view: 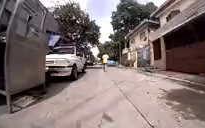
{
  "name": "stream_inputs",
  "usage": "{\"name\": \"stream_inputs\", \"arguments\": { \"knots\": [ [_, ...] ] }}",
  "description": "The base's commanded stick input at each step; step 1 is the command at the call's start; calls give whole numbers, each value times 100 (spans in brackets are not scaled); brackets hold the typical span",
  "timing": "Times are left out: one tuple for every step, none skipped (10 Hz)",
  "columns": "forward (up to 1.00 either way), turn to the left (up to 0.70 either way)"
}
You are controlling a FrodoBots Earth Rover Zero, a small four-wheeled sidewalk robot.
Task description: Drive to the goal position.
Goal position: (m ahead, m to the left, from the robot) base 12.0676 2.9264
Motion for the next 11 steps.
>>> {"name": "stream_inputs", "arguments": {
  "knots": [
    [70, 0],
    [70, 0],
    [70, 0],
    [70, 0],
    [70, 0],
    [70, 0],
    [70, 0],
    [70, 0],
    [70, 0],
    [70, 0],
    [70, 0]
  ]
}}
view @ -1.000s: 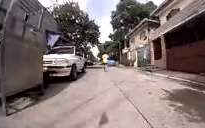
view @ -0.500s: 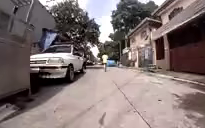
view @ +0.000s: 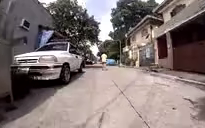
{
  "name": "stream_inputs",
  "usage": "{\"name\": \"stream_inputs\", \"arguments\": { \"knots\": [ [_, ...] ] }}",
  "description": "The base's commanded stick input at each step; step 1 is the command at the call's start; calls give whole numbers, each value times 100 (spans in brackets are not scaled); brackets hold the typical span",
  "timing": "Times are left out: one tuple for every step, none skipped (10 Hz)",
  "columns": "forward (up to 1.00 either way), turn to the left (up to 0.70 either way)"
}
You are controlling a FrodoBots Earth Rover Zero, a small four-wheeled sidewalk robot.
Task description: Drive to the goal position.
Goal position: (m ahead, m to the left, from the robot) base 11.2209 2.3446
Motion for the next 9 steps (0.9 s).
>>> {"name": "stream_inputs", "arguments": {
  "knots": [
    [70, 0],
    [70, 0],
    [70, 0],
    [70, 0],
    [70, 0],
    [70, 0],
    [70, 0],
    [70, 0],
    [70, 0]
  ]
}}
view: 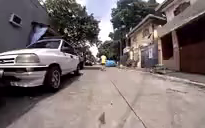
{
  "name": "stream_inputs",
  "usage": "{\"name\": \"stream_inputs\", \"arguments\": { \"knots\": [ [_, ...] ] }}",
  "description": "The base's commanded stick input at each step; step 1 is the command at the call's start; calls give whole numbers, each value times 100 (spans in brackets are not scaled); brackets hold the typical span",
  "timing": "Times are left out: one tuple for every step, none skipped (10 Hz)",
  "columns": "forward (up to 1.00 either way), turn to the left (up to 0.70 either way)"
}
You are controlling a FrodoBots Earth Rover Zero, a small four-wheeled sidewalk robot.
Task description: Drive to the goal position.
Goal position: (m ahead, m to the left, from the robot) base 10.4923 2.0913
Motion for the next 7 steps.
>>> {"name": "stream_inputs", "arguments": {
  "knots": [
    [70, 0],
    [70, 0],
    [70, 0],
    [70, 0],
    [70, 0],
    [70, 0],
    [70, 0]
  ]
}}
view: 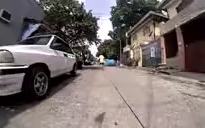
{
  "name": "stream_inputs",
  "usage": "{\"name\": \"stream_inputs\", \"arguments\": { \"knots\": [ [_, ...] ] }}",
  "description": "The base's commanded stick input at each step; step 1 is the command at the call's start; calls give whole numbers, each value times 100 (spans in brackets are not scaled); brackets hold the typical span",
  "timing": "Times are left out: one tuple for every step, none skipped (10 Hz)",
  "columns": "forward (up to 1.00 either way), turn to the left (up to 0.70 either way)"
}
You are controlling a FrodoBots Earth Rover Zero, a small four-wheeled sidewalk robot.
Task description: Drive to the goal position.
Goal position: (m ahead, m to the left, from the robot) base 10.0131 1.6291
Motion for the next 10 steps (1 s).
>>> {"name": "stream_inputs", "arguments": {
  "knots": [
    [70, 0],
    [70, 0],
    [70, 0],
    [70, 0],
    [70, 0],
    [70, 0],
    [70, 0],
    [70, 0],
    [70, 0],
    [70, 0]
  ]
}}
